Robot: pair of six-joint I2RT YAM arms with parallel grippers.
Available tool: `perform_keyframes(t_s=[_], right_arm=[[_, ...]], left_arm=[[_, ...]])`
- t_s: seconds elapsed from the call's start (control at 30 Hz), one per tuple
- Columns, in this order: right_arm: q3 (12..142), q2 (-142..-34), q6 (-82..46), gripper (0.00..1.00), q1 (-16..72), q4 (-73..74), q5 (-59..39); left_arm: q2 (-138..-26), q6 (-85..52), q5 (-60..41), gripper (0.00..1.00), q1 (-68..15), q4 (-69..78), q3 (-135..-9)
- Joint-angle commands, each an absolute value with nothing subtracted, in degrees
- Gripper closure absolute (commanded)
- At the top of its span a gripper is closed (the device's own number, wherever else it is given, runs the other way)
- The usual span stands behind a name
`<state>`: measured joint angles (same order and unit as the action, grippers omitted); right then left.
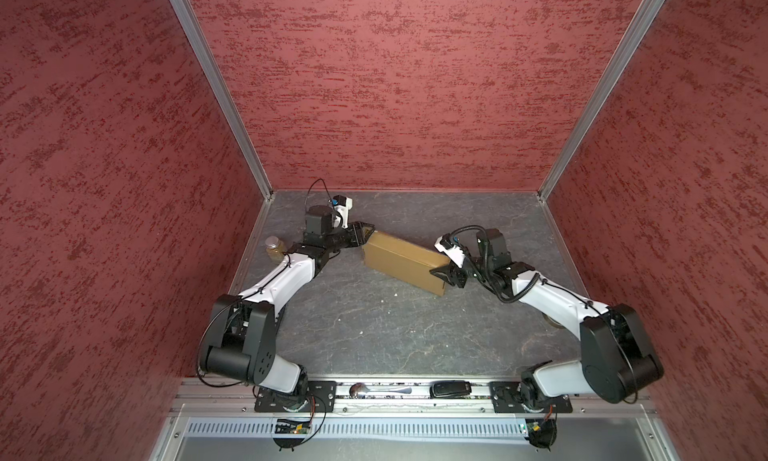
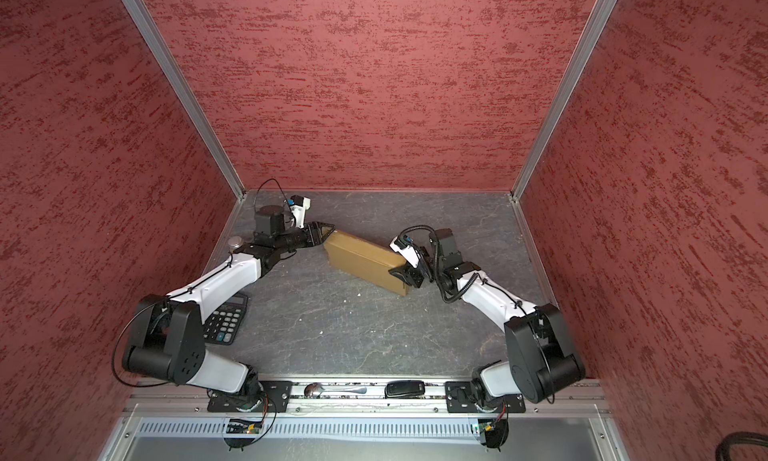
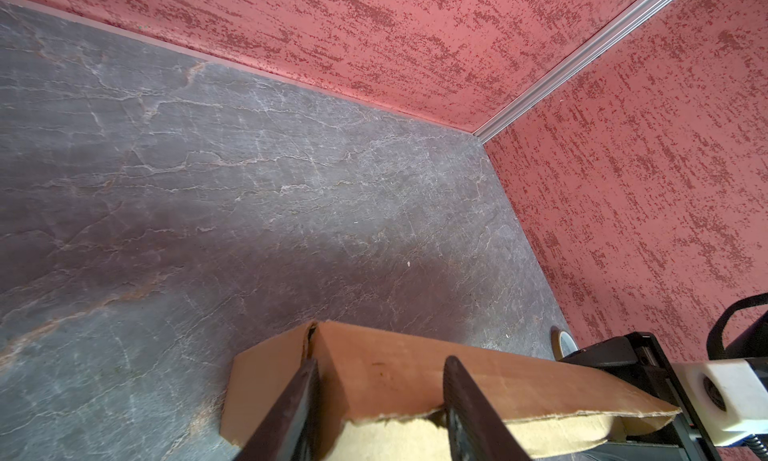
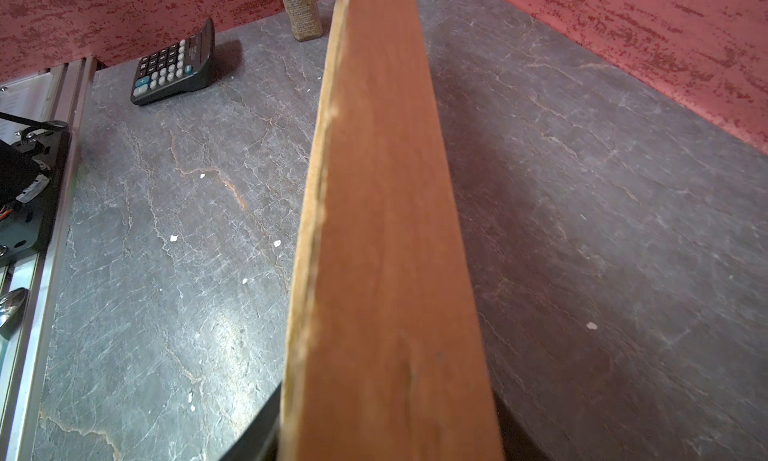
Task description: Fold the paper box
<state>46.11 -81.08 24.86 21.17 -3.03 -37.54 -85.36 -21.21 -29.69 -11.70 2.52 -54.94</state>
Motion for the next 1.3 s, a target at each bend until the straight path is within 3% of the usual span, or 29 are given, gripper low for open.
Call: perform_keyframes(t_s=[0.0,0.53,1.27], right_arm=[[46.4,-78.6,25.0,0.42,21.4,-1.9,-37.0],[46.2,-77.5,26.7,0.29,21.4,-3.8,-38.5],[47.6,-69.4,25.3,0.25,21.4,-8.5,-39.6]], left_arm=[[-84.1,-21.5,-29.0,0.51,-12.0,2.3,-53.9],[-84.1,-22.1,-28.1,0.51,-11.7,2.4,-53.6],[-84.3,-23.3,-27.2,0.51,-11.6,5.2,-51.8]])
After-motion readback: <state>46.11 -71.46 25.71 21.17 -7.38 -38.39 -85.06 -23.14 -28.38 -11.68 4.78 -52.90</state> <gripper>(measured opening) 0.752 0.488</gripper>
